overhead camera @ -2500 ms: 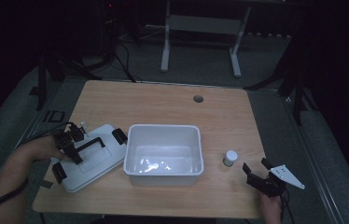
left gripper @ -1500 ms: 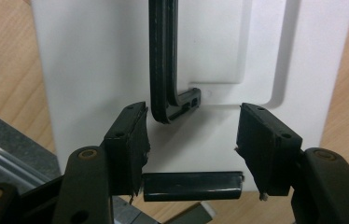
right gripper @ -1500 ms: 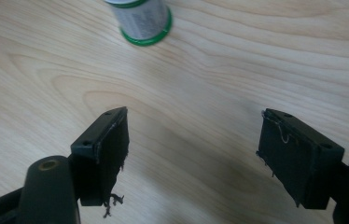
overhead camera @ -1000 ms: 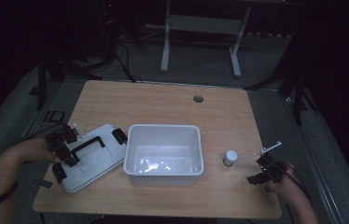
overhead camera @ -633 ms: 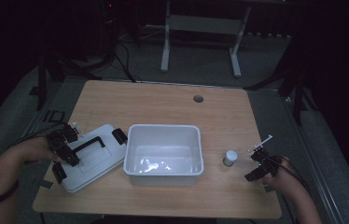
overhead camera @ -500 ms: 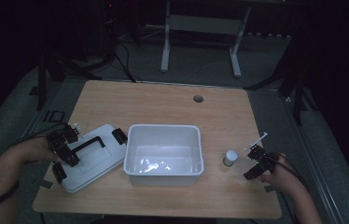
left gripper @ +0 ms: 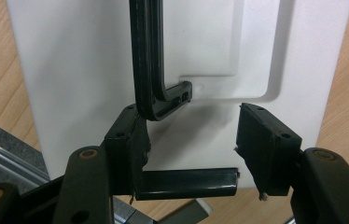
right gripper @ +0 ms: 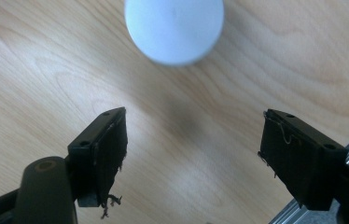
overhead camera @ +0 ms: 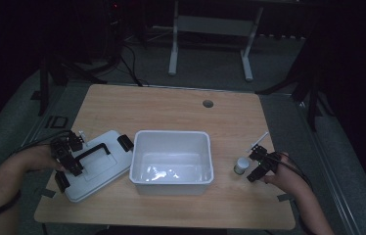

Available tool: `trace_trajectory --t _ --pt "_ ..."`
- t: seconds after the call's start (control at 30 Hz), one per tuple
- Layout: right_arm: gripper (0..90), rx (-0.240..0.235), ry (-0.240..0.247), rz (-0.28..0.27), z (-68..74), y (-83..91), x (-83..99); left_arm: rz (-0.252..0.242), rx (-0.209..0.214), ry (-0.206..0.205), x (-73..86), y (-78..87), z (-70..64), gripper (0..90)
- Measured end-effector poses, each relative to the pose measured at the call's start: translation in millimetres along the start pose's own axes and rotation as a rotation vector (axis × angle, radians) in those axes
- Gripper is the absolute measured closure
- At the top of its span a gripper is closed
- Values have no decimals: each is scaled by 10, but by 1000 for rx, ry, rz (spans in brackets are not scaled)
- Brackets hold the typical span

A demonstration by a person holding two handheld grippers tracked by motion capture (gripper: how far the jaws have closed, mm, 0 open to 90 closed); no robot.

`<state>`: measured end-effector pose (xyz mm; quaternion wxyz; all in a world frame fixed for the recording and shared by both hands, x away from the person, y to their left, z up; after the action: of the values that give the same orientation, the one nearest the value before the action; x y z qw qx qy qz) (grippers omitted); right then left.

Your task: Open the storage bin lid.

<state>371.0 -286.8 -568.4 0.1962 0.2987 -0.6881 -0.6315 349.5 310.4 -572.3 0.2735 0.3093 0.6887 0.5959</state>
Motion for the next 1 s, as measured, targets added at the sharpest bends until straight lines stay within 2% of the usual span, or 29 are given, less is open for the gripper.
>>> trace_trajectory --t 0.2,0.57,0.67,0.73,0.83,0.9,1.0 --pt "227 7 11 13 19 17 -154 -4 2 -11 -12 27 -24 430" --pt "249 -18 25 25 59 -31 -407 -6 3 -14 -25 41 -28 430" --pt "281 -24 26 32 63 -44 -455 -9 -1 -19 -27 40 -22 430" --pt "319 -22 40 41 57 -56 -480 -11 -19 -26 -26 39 -10 434" --pt "349 -21 60 59 70 -74 -507 -17 -7 -22 -20 38 -14 442" --pt "410 -6 68 78 71 -94 -517 -12 -4 -19 -8 34 -14 442" --pt "469 -16 78 90 93 -120 -528 -12 -9 -20 -4 38 -7 442"
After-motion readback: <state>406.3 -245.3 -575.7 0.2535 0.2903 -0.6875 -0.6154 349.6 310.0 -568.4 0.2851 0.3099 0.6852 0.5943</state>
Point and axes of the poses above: each handheld gripper's, and its own axes: y roughly backward along the jaws, x roughly out of its underside, z roughly to its left, the point moved 9 cm from there along -y, roughly forward along the jaws, and after that the axes turned 3 degrees about x, right-handed, at the moved point
